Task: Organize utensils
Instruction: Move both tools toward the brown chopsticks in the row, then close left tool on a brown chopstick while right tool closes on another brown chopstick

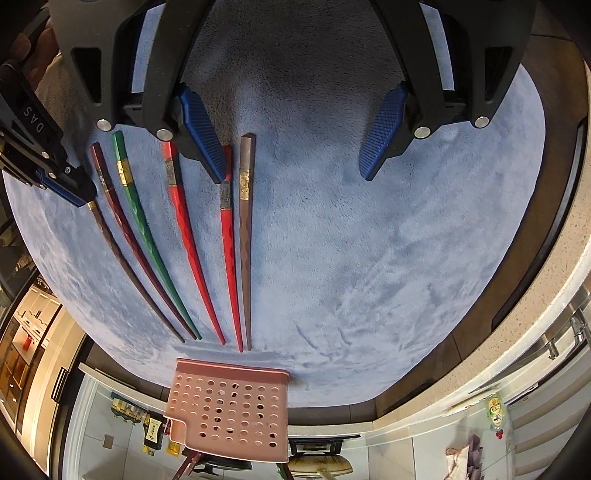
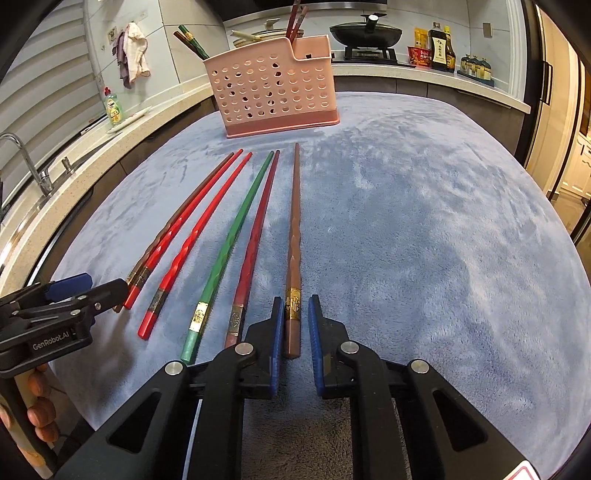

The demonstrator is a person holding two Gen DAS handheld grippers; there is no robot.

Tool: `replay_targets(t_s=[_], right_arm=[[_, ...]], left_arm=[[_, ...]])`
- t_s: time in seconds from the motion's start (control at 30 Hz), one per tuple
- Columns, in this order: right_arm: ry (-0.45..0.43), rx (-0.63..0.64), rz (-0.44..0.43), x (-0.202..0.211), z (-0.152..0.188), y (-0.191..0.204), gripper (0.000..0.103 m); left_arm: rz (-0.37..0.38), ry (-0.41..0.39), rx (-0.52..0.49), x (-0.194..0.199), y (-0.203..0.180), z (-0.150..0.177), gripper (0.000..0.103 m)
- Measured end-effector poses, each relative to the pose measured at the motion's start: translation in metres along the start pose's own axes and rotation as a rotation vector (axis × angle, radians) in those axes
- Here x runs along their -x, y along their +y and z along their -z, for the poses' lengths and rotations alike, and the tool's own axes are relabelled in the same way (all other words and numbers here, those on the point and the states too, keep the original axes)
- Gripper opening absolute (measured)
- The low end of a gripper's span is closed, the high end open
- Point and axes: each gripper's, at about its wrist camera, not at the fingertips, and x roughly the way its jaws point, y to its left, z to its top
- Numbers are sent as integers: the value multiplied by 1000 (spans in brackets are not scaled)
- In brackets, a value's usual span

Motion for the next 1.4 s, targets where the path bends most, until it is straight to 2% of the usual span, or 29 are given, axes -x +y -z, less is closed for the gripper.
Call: replay_targets(t_s=[0.27, 0.8, 0.93, 1.0, 1.1, 1.2, 1.4], right_arm=[[-2, -8, -1, 0, 1, 0, 13], [-4, -11, -3, 0, 1, -1, 13], [-3, -11, -3, 0, 1, -1, 13], [-4, -12, -4, 0, 2, -1, 13], [-4, -12, -7, 1, 1, 0, 8], [-4, -11, -7, 2, 1, -1, 8], [-24, -14, -12, 13, -4, 0, 8]], left_arm=[[12, 2, 21, -3, 3, 0, 70], [-3, 10, 21, -8, 4, 1, 62], [1, 9, 19, -8, 5, 0, 46], [7, 11, 21, -7, 7, -1, 31], [23, 17, 23, -7, 9, -3, 18], [37, 18, 25, -6, 11, -4, 12], [58, 14, 40, 3, 14, -8, 11]])
